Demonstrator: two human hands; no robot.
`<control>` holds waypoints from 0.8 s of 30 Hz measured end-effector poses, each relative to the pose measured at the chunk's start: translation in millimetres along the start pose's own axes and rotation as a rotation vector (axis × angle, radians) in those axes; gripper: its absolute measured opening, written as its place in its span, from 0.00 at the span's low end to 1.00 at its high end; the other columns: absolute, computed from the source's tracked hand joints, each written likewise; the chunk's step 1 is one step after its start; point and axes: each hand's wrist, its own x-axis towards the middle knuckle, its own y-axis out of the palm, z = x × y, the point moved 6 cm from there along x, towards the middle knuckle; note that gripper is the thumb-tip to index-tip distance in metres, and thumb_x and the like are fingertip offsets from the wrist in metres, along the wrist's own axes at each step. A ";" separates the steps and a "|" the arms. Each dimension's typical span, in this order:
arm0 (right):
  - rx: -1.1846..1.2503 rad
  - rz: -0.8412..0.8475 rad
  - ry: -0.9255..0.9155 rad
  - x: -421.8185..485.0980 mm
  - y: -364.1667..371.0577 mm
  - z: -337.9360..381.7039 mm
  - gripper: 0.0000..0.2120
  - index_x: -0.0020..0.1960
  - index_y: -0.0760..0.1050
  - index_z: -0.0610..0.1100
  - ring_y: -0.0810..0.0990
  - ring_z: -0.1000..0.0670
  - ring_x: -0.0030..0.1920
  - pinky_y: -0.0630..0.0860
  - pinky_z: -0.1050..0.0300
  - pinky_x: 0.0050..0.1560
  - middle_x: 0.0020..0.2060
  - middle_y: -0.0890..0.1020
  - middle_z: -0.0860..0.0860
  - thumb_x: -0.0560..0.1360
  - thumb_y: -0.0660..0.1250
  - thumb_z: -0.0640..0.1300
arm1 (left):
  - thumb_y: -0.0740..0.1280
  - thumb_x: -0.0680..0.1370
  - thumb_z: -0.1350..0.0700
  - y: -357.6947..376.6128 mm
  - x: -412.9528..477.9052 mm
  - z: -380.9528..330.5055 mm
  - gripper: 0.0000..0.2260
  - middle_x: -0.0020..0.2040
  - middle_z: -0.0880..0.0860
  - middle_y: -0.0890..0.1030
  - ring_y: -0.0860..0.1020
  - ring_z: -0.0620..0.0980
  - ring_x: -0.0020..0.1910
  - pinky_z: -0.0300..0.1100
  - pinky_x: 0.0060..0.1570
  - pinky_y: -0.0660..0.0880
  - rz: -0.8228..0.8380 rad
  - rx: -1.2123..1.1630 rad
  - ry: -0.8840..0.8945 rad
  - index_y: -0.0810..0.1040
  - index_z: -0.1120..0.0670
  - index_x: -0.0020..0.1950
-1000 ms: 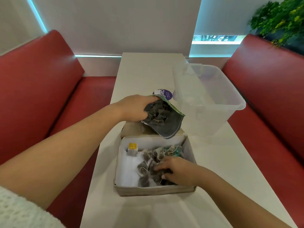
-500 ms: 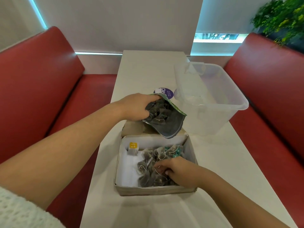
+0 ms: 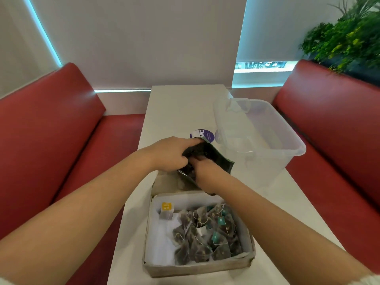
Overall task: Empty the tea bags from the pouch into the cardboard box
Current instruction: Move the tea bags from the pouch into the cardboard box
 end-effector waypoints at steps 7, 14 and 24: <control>0.389 0.151 0.398 36.6 42.6 -29.6 0.32 0.76 0.54 0.51 0.62 0.41 0.70 0.60 0.46 0.71 0.74 0.62 0.46 0.76 0.58 0.59 | 0.61 0.74 0.62 -7.6 -3.2 -4.9 0.31 0.62 0.53 0.78 0.73 0.46 0.42 0.42 0.47 0.73 0.015 -0.035 0.033 0.60 0.41 0.74; 0.328 0.044 0.312 39.1 28.2 -19.2 0.23 0.72 0.65 0.46 0.68 0.41 0.67 0.63 0.48 0.70 0.68 0.70 0.44 0.79 0.58 0.51 | 0.61 0.74 0.63 -5.2 -0.6 -4.3 0.31 0.57 0.52 0.80 0.71 0.41 0.36 0.33 0.36 0.66 -0.012 -0.046 0.033 0.61 0.42 0.74; -0.115 -0.331 -0.214 -34.0 -13.7 6.0 0.13 0.48 0.80 0.40 0.78 0.42 0.43 0.76 0.53 0.38 0.46 0.78 0.44 0.65 0.71 0.30 | 0.60 0.73 0.64 2.1 -1.5 5.3 0.33 0.60 0.53 0.79 0.73 0.48 0.44 0.36 0.38 0.68 -0.007 -0.042 -0.013 0.59 0.42 0.75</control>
